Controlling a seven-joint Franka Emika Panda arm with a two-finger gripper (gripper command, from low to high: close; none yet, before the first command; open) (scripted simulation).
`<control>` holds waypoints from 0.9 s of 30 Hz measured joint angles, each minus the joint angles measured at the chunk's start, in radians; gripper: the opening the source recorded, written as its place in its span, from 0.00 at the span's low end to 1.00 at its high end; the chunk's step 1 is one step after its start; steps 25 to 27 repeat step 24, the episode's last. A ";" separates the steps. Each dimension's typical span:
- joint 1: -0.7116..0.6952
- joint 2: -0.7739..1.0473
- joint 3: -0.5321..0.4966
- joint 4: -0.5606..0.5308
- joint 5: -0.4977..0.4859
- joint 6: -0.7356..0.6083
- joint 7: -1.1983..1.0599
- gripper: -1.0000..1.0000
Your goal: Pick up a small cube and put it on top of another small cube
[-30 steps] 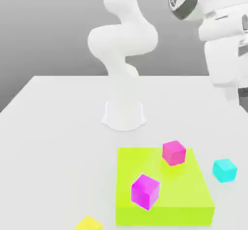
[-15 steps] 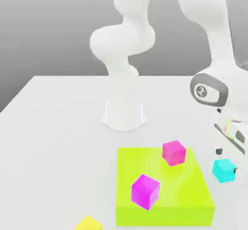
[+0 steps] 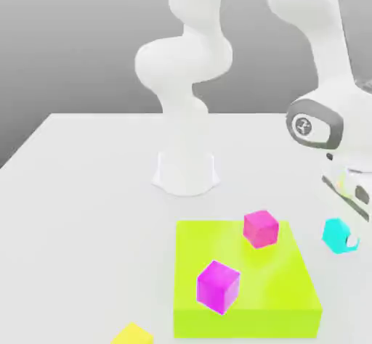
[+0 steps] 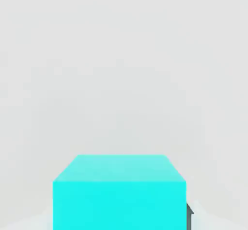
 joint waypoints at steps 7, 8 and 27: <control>-0.173 0.015 -0.176 0.132 0.084 -0.113 0.081 0.00; -0.199 0.018 -0.202 0.152 0.095 -0.129 0.094 0.00; -0.461 0.236 -0.365 0.274 0.283 -0.082 0.199 1.00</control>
